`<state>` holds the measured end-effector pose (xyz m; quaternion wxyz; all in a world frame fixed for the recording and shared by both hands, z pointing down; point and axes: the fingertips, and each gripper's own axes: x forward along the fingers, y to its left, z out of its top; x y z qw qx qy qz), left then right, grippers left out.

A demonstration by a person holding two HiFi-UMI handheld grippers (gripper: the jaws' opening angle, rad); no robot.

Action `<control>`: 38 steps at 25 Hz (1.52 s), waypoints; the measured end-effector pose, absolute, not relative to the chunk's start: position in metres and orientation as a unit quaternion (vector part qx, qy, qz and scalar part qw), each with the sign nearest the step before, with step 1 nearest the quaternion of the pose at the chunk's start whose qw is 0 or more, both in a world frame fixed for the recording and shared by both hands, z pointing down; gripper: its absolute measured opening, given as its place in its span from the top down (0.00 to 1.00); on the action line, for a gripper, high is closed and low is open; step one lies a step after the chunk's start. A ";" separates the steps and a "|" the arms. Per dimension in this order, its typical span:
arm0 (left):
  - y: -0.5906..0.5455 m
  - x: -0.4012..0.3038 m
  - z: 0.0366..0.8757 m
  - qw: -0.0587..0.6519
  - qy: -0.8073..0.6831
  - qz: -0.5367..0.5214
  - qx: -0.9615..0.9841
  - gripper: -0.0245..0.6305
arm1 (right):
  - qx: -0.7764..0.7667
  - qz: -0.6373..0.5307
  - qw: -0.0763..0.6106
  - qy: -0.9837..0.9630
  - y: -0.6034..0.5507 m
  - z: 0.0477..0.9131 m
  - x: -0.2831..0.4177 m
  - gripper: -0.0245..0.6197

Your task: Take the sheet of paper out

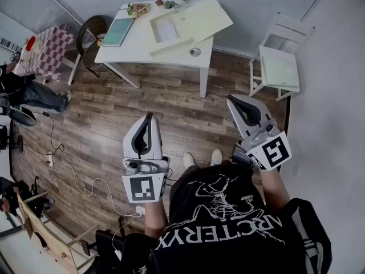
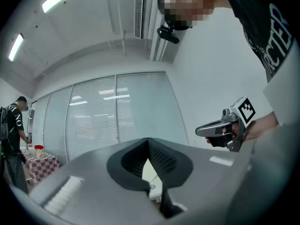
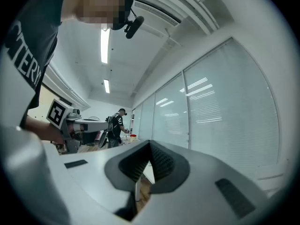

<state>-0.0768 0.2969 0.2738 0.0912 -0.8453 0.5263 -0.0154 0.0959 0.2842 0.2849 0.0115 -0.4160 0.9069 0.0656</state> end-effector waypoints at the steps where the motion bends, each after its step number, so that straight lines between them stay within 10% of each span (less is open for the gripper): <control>1: 0.297 -0.076 0.274 0.095 0.526 -0.013 -0.845 0.96 | -0.416 0.064 0.013 0.907 0.283 0.285 0.096 0.95; 24: 0.248 -0.050 0.296 0.081 0.557 -0.023 -0.826 0.96 | -0.392 0.074 0.017 0.917 0.235 0.298 0.116 0.95; 38: 0.017 -0.110 0.320 0.070 0.520 -0.046 -0.850 0.96 | -0.418 0.036 -0.013 0.908 0.002 0.316 0.053 0.95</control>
